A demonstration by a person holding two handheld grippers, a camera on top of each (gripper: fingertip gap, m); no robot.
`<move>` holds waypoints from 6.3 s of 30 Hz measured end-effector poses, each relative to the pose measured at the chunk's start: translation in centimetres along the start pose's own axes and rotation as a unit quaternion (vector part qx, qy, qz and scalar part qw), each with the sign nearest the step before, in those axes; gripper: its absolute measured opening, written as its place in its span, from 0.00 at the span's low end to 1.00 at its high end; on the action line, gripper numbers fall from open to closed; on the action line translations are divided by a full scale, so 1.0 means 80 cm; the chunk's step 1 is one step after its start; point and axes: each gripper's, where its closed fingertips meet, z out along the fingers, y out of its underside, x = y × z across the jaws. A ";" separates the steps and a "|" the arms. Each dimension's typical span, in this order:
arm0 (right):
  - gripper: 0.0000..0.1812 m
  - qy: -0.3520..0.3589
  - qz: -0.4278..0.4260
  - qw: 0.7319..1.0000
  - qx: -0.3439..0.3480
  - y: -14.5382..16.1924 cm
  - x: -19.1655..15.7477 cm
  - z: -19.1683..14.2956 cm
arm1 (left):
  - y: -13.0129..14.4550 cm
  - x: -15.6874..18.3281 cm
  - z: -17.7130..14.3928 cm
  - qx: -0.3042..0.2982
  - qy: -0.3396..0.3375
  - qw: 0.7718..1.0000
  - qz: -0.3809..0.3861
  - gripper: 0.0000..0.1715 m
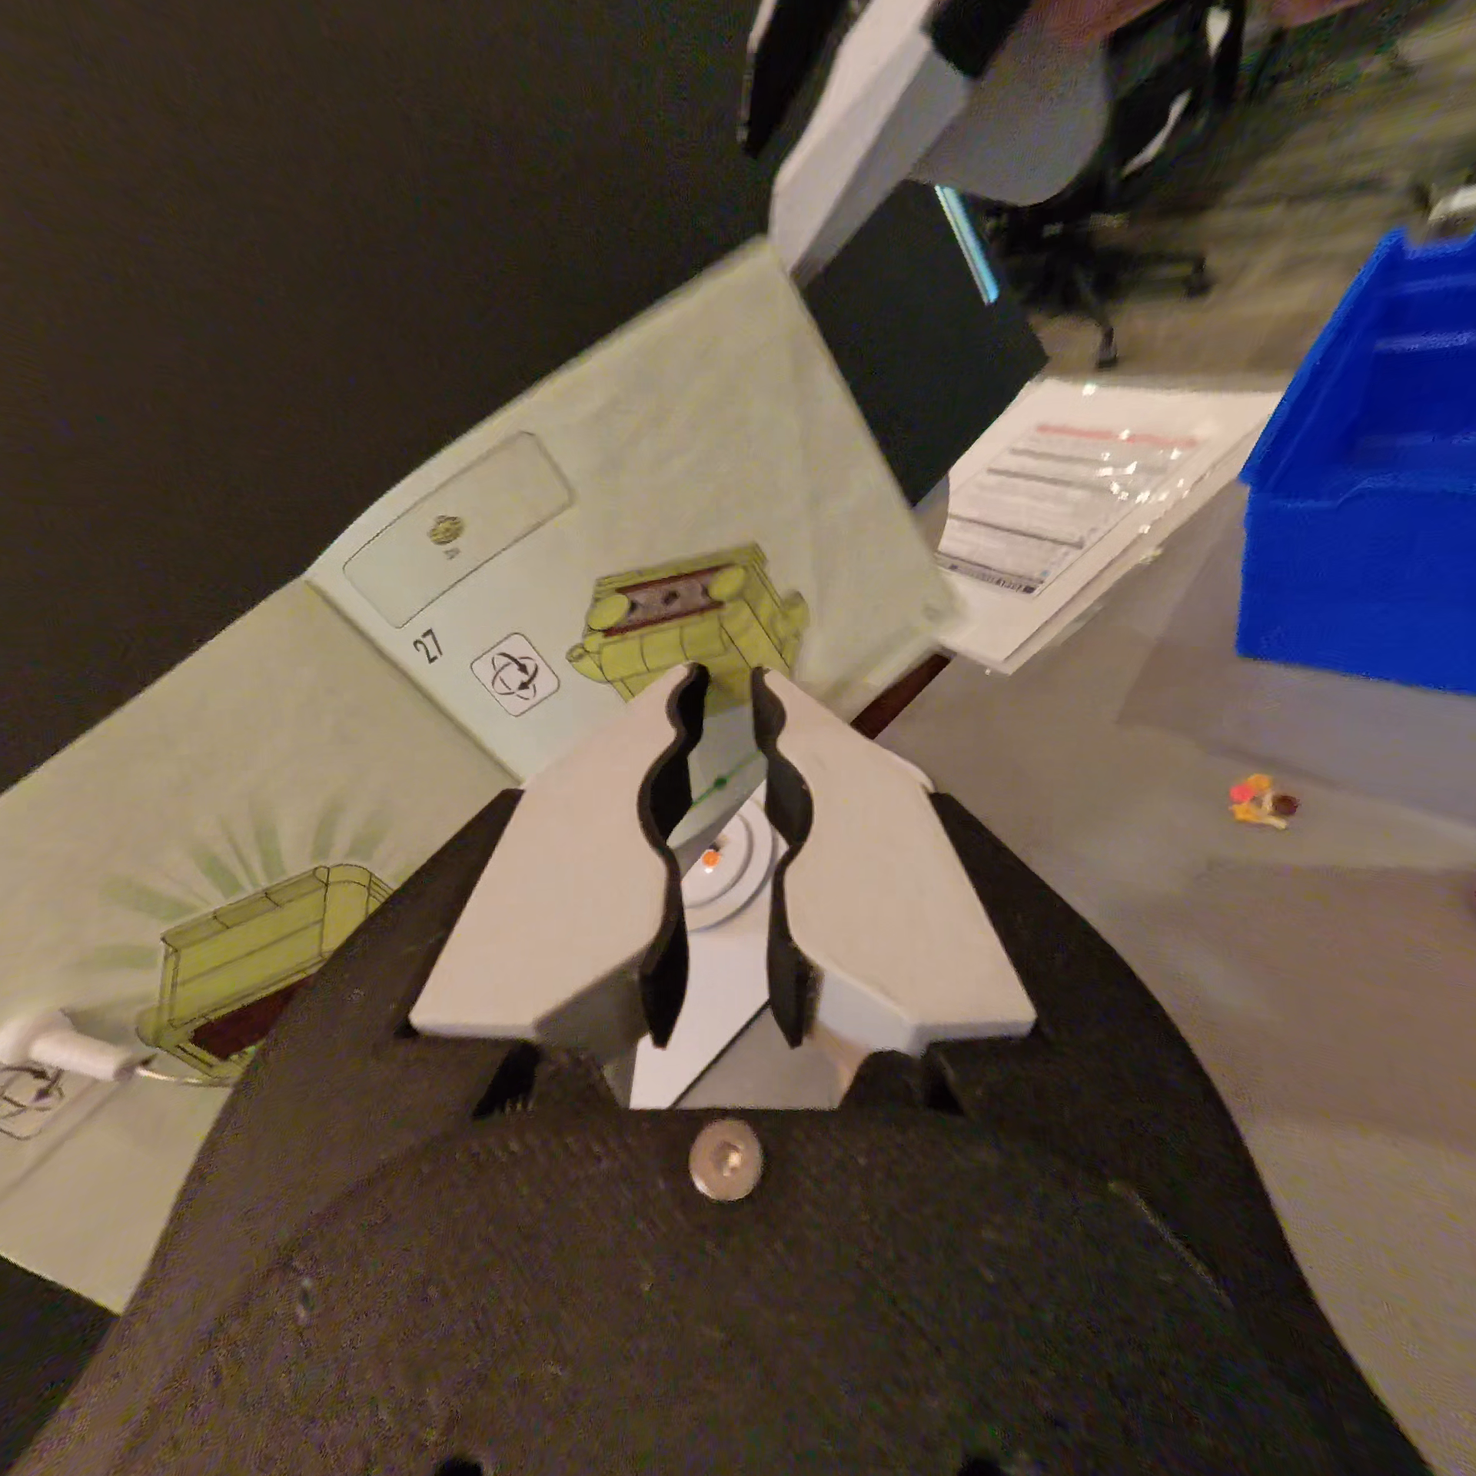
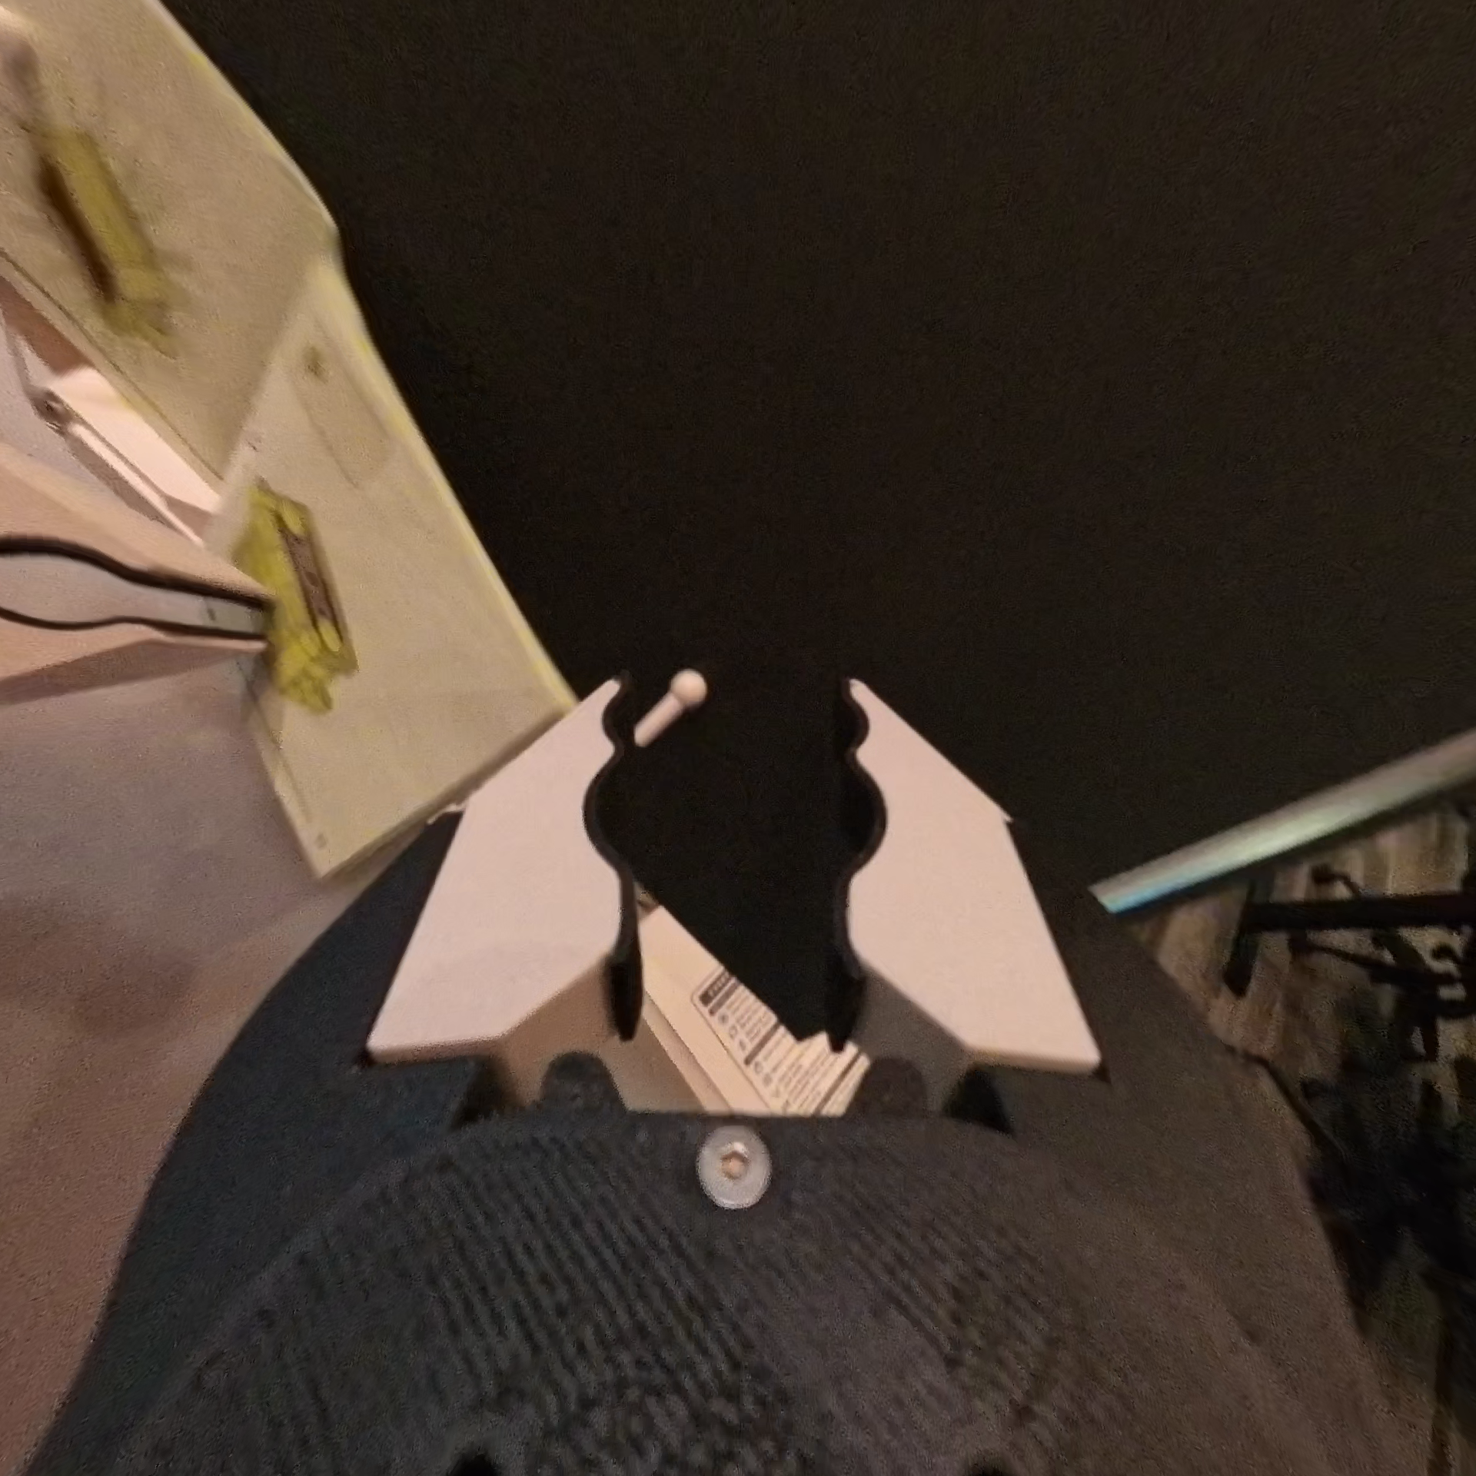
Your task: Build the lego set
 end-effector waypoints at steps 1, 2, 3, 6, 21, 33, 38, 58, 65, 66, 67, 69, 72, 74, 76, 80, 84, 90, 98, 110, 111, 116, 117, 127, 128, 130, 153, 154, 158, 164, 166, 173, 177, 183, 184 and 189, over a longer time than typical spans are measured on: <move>0.27 -0.003 0.017 1.000 -0.009 0.016 0.000 0.001 | 0.002 -0.001 0.003 -0.009 -0.006 1.000 0.010 0.08; 0.25 -0.016 0.039 0.999 -0.020 0.030 -0.003 0.004 | 0.001 0.000 0.005 -0.012 -0.009 1.000 0.014 0.09; 0.26 -0.034 0.063 0.997 -0.030 0.041 -0.008 0.009 | 0.000 0.004 0.007 -0.012 -0.007 1.000 0.014 0.12; 0.23 -0.099 0.127 0.987 -0.020 0.048 -0.029 0.022 | -0.003 0.004 0.013 -0.009 -0.037 0.999 0.021 0.12; 0.03 -0.092 0.034 0.993 0.062 0.051 -0.053 0.021 | 0.002 -0.016 0.061 -0.043 -0.055 0.997 -0.017 0.00; 0.02 -0.074 -0.003 0.997 0.017 0.031 -0.066 0.036 | -0.010 -0.012 0.050 -0.014 -0.032 0.997 -0.067 0.00; 0.16 -0.069 0.000 0.998 0.014 0.036 -0.073 0.003 | -0.013 -0.004 -0.003 -0.003 -0.015 0.995 -0.099 0.03; 0.00 0.074 0.208 0.958 0.185 0.103 -0.293 -0.295 | 0.020 0.101 -0.262 0.030 -0.067 0.971 -0.227 0.05; 0.00 0.077 0.196 0.964 0.159 0.142 -0.365 -0.316 | 0.007 0.187 -0.296 0.059 0.044 0.963 -0.258 0.04; 0.00 0.086 0.191 0.965 0.157 0.143 -0.367 -0.324 | -0.004 0.176 -0.305 0.080 0.014 0.964 -0.254 0.00; 0.00 0.090 0.183 0.965 0.163 0.142 -0.370 -0.335 | -0.019 0.181 -0.316 0.103 0.032 0.964 -0.242 0.00; 0.00 0.075 0.166 0.965 0.187 0.137 -0.380 -0.353 | -0.039 0.202 -0.330 0.107 0.089 0.958 -0.250 0.00; 0.00 0.054 0.206 0.952 0.220 0.141 -0.381 -0.361 | -0.057 0.210 -0.345 0.148 0.111 0.934 -0.307 0.00; 0.00 0.065 0.252 0.940 0.222 0.160 -0.368 -0.349 | -0.032 0.202 -0.342 0.132 0.071 0.931 -0.334 0.00; 0.00 0.062 0.295 0.929 0.215 0.184 -0.363 -0.325 | 0.011 0.197 -0.324 0.077 0.035 0.939 -0.334 0.00; 0.19 0.000 0.328 0.932 0.154 0.222 -0.381 -0.258 | 0.073 0.185 -0.296 0.017 -0.001 0.961 -0.276 0.00; 0.34 0.011 0.303 0.942 0.145 0.227 -0.366 -0.221 | 0.105 0.191 -0.287 0.006 0.029 0.966 -0.257 0.00; 0.39 0.007 0.310 0.935 0.175 0.219 -0.355 -0.218 | 0.122 0.212 -0.275 0.004 0.033 0.967 -0.251 0.01; 0.37 -0.062 0.362 0.919 0.145 0.227 -0.362 -0.202 | 0.139 0.210 -0.264 -0.033 0.047 0.948 -0.312 0.12; 0.31 -0.068 0.371 0.910 0.173 0.223 -0.357 -0.211 | 0.101 0.247 -0.280 0.047 0.179 0.930 -0.317 0.00; 0.30 -0.068 0.369 0.910 0.175 0.222 -0.358 -0.212 | 0.099 0.249 -0.282 0.053 0.183 0.929 -0.317 0.00; 0.26 -0.067 0.364 0.911 0.183 0.220 -0.358 -0.215 | 0.084 0.277 -0.294 0.067 0.202 0.942 -0.260 0.00; 0.26 -0.067 0.364 0.911 0.183 0.220 -0.358 -0.216 | 0.078 0.291 -0.298 0.072 0.225 0.939 -0.249 0.00; 0.22 -0.075 0.351 0.916 0.179 0.217 -0.364 -0.215 | 0.063 0.346 -0.302 0.059 0.284 0.924 -0.249 0.00; 0.22 -0.074 0.350 0.917 0.179 0.217 -0.364 -0.214 | 0.064 0.343 -0.300 0.057 0.280 0.924 -0.256 0.00; 0.21 -0.073 0.348 0.918 0.178 0.217 -0.365 -0.214 | 0.066 0.340 -0.299 0.055 0.276 0.922 -0.266 0.00; 0.19 -0.082 0.362 0.912 0.175 0.219 -0.364 -0.212 | 0.353 -0.050 -0.411 -0.270 -0.186 0.914 -0.238 0.09; 0.19 -0.083 0.364 0.911 0.174 0.220 -0.364 -0.212 | 0.355 -0.048 -0.409 -0.267 -0.181 0.913 -0.250 0.11; 0.19 -0.086 0.371 0.908 0.173 0.221 -0.363 -0.211 | 0.358 -0.046 -0.410 -0.265 -0.170 0.908 -0.277 0.15; 0.19 -0.089 0.375 0.906 0.177 0.221 -0.361 -0.212 | 0.360 -0.032 -0.405 -0.281 -0.145 0.911 -0.265 0.16; 0.19 -0.088 0.375 0.905 0.182 0.220 -0.361 -0.214 | 0.361 -0.030 -0.404 -0.287 -0.143 0.911 -0.259 0.12; 0.19 -0.084 0.376 0.904 0.184 0.220 -0.359 -0.215 | 0.363 -0.030 -0.403 -0.297 -0.150 0.911 -0.245 0.07; 0.19 -0.084 0.374 0.904 0.187 0.219 -0.359 -0.216 | 0.351 -0.039 -0.404 -0.267 -0.168 0.918 -0.241 0.00; 0.19 -0.079 0.373 0.904 0.191 0.219 -0.358 -0.218 | 0.338 -0.046 -0.411 -0.252 -0.180 0.921 -0.236 0.00; 0.19 -0.078 0.371 0.905 0.191 0.219 -0.358 -0.218 | 0.339 -0.048 -0.414 -0.252 -0.183 0.920 -0.238 0.00; 0.18 -0.073 0.360 0.909 0.195 0.216 -0.360 -0.220 | 0.351 -0.059 -0.429 -0.260 -0.204 0.904 -0.272 0.00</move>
